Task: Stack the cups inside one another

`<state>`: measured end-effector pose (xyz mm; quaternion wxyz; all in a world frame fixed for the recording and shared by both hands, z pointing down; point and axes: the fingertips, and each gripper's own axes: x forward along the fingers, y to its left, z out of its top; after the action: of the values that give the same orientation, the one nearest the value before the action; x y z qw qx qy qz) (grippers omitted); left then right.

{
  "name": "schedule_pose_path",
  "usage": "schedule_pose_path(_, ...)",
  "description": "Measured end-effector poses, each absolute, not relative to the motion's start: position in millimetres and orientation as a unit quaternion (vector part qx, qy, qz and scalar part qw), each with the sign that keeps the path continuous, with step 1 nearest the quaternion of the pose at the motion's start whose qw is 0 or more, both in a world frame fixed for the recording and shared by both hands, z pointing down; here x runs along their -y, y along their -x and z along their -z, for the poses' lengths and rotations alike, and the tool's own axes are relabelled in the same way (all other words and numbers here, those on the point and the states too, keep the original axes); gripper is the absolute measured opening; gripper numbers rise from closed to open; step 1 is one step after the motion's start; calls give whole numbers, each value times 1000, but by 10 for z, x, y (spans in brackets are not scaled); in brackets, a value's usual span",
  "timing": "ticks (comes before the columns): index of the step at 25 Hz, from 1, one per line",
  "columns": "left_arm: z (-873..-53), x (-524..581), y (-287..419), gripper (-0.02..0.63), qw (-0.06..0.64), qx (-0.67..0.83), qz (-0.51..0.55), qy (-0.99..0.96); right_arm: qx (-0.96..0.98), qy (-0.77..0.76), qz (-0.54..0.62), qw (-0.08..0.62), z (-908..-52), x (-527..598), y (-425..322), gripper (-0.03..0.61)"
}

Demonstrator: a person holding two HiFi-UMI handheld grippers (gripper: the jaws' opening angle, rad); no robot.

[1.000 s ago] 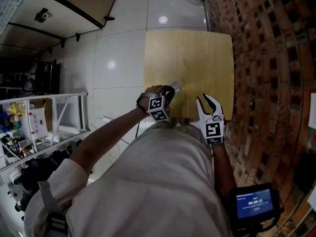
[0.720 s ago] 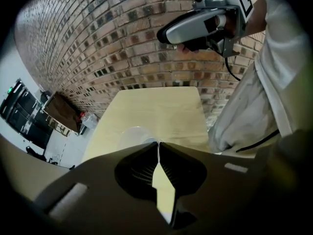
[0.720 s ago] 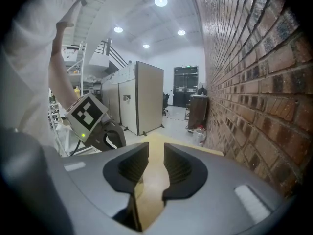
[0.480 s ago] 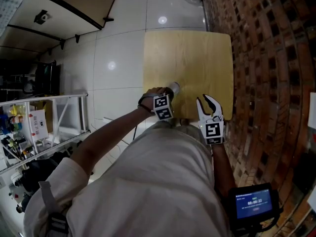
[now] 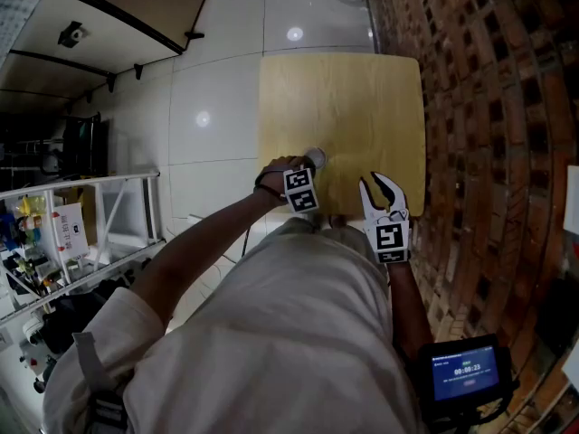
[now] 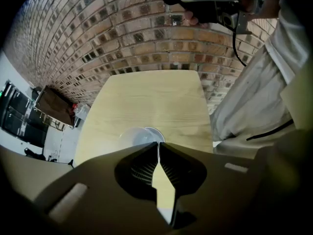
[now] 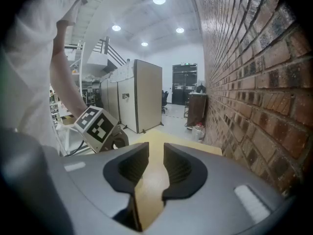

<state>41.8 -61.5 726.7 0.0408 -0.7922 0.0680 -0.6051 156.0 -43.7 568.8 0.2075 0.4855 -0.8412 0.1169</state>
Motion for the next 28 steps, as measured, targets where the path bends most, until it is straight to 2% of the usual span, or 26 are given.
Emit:
schedule_pose_path(18,-7509,661,-445,39,36,-59,614,787,839,-485,-123,215,-5733,450,-1596,95)
schedule_pose_path(28,-7640,650,-575,98,23,-43,615,787,838,-484,-128,220,-5811,468,-1743,95)
